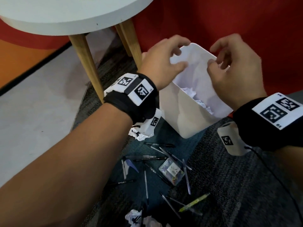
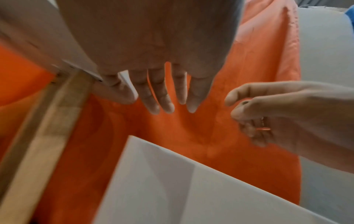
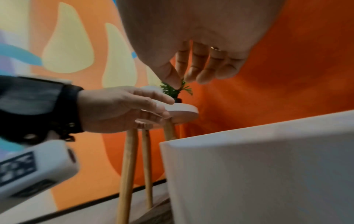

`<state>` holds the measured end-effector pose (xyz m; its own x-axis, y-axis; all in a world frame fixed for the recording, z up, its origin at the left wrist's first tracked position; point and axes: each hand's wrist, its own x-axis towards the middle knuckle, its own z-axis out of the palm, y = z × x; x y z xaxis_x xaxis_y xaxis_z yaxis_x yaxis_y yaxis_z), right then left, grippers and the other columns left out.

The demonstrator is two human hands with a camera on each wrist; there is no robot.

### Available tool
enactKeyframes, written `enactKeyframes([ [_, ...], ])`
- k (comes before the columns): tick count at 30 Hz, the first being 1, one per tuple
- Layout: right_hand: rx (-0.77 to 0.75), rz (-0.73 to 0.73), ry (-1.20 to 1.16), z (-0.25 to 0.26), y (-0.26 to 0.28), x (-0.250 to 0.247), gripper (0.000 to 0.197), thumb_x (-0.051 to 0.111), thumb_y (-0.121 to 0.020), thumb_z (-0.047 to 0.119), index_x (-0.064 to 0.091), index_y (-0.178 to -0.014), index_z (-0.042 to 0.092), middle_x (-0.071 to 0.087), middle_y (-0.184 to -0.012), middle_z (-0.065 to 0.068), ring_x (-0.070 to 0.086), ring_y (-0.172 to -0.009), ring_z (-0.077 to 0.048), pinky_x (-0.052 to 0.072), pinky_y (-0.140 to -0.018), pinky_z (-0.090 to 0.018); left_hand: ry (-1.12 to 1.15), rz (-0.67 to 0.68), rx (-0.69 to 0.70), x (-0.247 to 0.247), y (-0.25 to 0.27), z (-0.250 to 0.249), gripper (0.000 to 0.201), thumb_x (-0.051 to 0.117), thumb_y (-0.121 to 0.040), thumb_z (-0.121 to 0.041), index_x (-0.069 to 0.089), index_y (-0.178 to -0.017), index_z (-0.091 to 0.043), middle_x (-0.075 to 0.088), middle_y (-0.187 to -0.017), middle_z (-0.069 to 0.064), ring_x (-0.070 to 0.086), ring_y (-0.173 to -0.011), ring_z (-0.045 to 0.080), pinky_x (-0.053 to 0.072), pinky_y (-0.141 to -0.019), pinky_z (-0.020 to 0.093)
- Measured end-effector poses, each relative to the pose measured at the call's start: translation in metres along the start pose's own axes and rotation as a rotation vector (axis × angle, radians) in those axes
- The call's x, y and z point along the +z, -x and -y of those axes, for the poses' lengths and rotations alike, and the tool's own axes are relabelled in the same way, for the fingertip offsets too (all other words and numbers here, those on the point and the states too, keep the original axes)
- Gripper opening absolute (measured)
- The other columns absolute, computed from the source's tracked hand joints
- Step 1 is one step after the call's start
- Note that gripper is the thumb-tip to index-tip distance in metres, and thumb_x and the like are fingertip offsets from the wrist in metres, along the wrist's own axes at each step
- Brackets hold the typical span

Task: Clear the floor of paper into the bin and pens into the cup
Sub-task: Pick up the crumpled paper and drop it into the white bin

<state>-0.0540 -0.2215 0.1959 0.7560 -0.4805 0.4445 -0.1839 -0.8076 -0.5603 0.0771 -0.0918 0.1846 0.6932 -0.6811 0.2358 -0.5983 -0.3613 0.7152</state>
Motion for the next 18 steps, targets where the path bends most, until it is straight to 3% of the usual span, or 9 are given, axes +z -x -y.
enactKeyframes([
  [3, -0.171, 0.071, -0.011, 0.021, 0.006, 0.021, 0.016, 0.057, -0.084, 0.015, 0.059, -0.1, 0.013, 0.051, -0.078, 0.0, 0.045, -0.073, -0.015, 0.043, -0.071, -0.037, 0.041, -0.103, -0.065, -0.014, 0.009, 0.03, 0.023, 0.063, -0.082, -0.018, 0.064, -0.105, -0.023, 0.063, -0.089, -0.005, 0.057, -0.08, 0.004, 0.045, -0.074, 0.014],
  [6, -0.367, 0.186, -0.013, 0.045, 0.015, 0.049, 0.013, 0.057, -0.084, 0.015, 0.06, -0.096, 0.011, 0.041, -0.08, 0.009, 0.039, -0.074, -0.012, 0.038, -0.07, -0.033, 0.044, -0.132, -0.183, -0.02, 0.023, 0.069, 0.016, 0.061, -0.081, -0.012, 0.064, -0.093, -0.021, 0.061, -0.076, -0.008, 0.051, -0.063, -0.001, 0.044, -0.066, 0.016],
  [8, -0.463, 0.316, 0.007, 0.057, 0.025, 0.069, 0.012, 0.057, -0.085, 0.017, 0.059, -0.096, 0.013, 0.04, -0.08, 0.01, 0.039, -0.074, -0.012, 0.035, -0.067, -0.03, -0.002, -0.086, -0.279, -0.015, 0.037, 0.093, 0.012, 0.06, -0.08, -0.012, 0.063, -0.087, -0.022, 0.06, -0.071, -0.01, 0.052, -0.06, -0.002, 0.041, -0.061, 0.01],
  [10, -0.517, 0.502, 0.059, 0.064, 0.04, 0.095, 0.01, 0.055, -0.087, 0.02, 0.056, -0.096, 0.016, 0.05, -0.079, 0.005, 0.049, -0.074, -0.018, 0.032, -0.061, -0.03, 0.01, 0.009, -0.408, -0.002, 0.055, 0.121, 0.01, 0.058, -0.074, -0.019, 0.064, -0.082, -0.02, 0.067, -0.075, -0.002, 0.06, -0.069, 0.008, 0.046, -0.068, 0.017],
  [11, -0.507, 0.622, 0.119, 0.064, 0.049, 0.108, 0.01, 0.053, -0.09, 0.022, 0.054, -0.099, 0.017, 0.056, -0.084, 0.002, 0.054, -0.078, -0.021, 0.031, -0.059, -0.031, 0.046, 0.063, -0.474, 0.006, 0.065, 0.135, 0.016, 0.053, -0.07, -0.024, 0.064, -0.08, -0.019, 0.069, -0.077, 0.005, 0.064, -0.076, 0.019, 0.049, -0.073, 0.028],
  [13, -0.403, 0.855, 0.268, 0.055, 0.067, 0.138, 0.018, 0.049, -0.094, 0.025, 0.052, -0.111, 0.02, 0.062, -0.102, 0.0, 0.06, -0.09, -0.025, 0.033, -0.061, -0.031, 0.045, 0.227, -0.546, 0.029, 0.082, 0.162, 0.019, 0.052, -0.07, -0.023, 0.066, -0.083, -0.018, 0.07, -0.085, 0.01, 0.064, -0.086, 0.03, 0.051, -0.077, 0.036],
  [16, -0.218, 1.033, 0.352, 0.026, 0.101, 0.181, 0.029, 0.051, -0.094, 0.023, 0.053, -0.123, 0.019, 0.06, -0.119, -0.005, 0.06, -0.103, -0.029, 0.046, -0.071, -0.034, -0.263, 0.539, -0.449, 0.067, 0.099, 0.194, 0.03, 0.058, -0.085, -0.013, 0.063, -0.113, -0.021, 0.065, -0.114, 0.008, 0.057, -0.109, 0.029, 0.046, -0.087, 0.033],
  [18, -0.113, 1.082, 0.354, 0.004, 0.128, 0.207, 0.035, 0.053, -0.092, 0.02, 0.054, -0.127, 0.02, 0.055, -0.128, -0.004, 0.054, -0.114, -0.03, 0.049, -0.086, -0.036, -0.407, 0.626, -0.358, 0.084, 0.103, 0.209, 0.04, 0.054, -0.092, -0.018, 0.053, -0.131, -0.027, 0.055, -0.132, 0.006, 0.044, -0.124, 0.029, 0.04, -0.099, 0.038],
])
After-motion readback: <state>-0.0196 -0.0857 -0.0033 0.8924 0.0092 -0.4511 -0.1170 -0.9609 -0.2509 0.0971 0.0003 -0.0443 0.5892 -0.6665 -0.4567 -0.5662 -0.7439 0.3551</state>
